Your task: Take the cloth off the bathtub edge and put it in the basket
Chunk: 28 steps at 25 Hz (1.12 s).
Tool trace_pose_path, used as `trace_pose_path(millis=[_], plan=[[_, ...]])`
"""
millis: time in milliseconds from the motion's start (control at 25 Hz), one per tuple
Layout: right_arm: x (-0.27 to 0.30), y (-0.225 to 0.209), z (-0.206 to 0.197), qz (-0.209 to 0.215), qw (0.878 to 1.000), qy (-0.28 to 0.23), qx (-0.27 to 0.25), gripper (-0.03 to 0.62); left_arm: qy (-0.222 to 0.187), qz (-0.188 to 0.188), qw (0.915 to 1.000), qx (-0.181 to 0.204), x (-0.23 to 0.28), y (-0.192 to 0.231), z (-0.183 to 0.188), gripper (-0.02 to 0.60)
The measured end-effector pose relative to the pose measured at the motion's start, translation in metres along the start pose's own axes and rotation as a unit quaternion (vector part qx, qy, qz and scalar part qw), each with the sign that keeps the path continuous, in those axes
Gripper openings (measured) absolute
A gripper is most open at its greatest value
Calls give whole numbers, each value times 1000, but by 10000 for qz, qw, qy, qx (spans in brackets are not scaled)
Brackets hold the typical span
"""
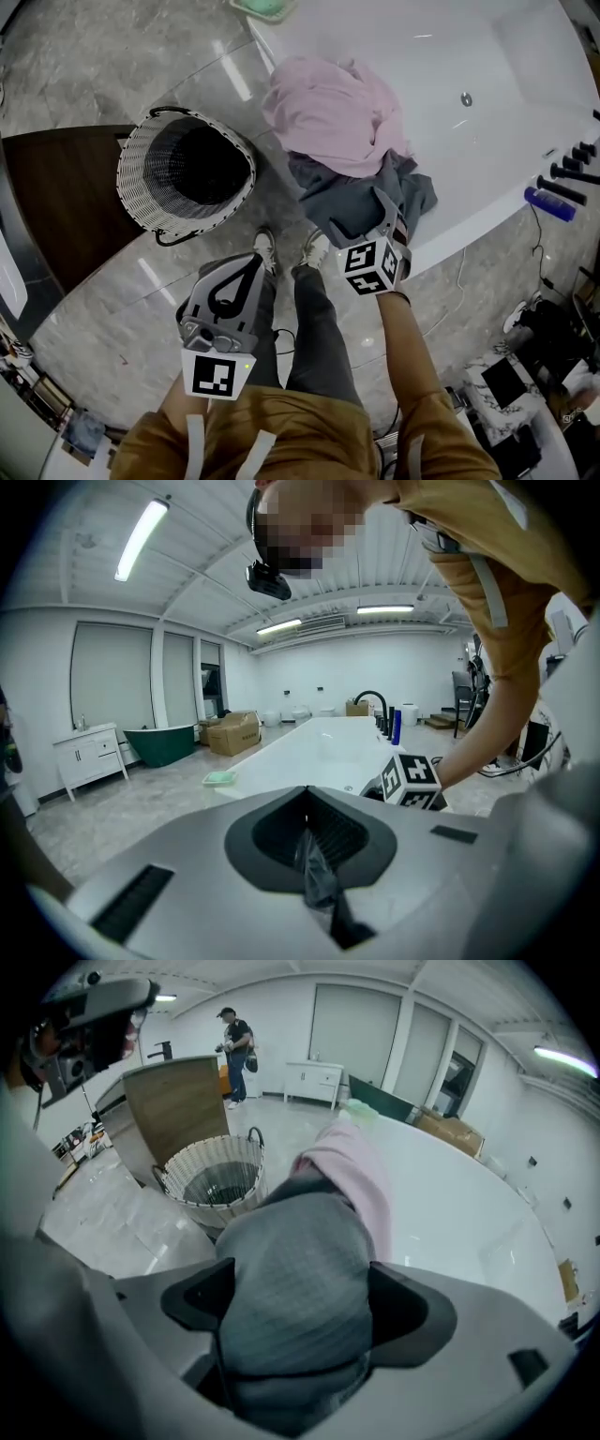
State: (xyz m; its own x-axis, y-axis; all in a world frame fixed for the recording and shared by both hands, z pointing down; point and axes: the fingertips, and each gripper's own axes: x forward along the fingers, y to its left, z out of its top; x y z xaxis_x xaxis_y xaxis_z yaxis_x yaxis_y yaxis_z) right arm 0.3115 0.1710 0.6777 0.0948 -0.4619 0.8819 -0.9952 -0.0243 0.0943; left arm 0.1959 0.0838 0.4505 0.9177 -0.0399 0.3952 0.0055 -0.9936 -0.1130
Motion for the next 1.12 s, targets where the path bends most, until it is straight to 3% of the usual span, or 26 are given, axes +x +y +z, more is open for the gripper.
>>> trace_pose_path(millis=[120, 160, 400, 480, 520, 760, 1120], plan=[[19, -6, -22, -206, 9991, 341, -122, 428, 0, 7, 10000, -52, 5, -1, 0, 8], [19, -8, -23, -257, 9990, 342, -118, 391, -4, -5, 10000, -63, 6, -1, 1, 8], [-11, -9, -10, -330, 9986, -147, 382, 259, 20, -46, 9999, -94, 8, -4, 2, 8], [-30, -7, -1, -397, 9980, -389, 295, 165, 2, -38, 9999, -117, 9, -4, 6, 8], [-38, -5, 3, -410, 9978, -473, 229, 83, -8, -39, 9999, -123, 9, -5, 8, 8], [-104, -13, 28, -374, 9933, -943, 552, 77, -212, -100, 9997, -49, 3, -11, 37, 8], [-256, -4, 101, -565, 9820, -1754, 420, 77, -665, -52, 9977, 134, -29, -3, 113, 8]])
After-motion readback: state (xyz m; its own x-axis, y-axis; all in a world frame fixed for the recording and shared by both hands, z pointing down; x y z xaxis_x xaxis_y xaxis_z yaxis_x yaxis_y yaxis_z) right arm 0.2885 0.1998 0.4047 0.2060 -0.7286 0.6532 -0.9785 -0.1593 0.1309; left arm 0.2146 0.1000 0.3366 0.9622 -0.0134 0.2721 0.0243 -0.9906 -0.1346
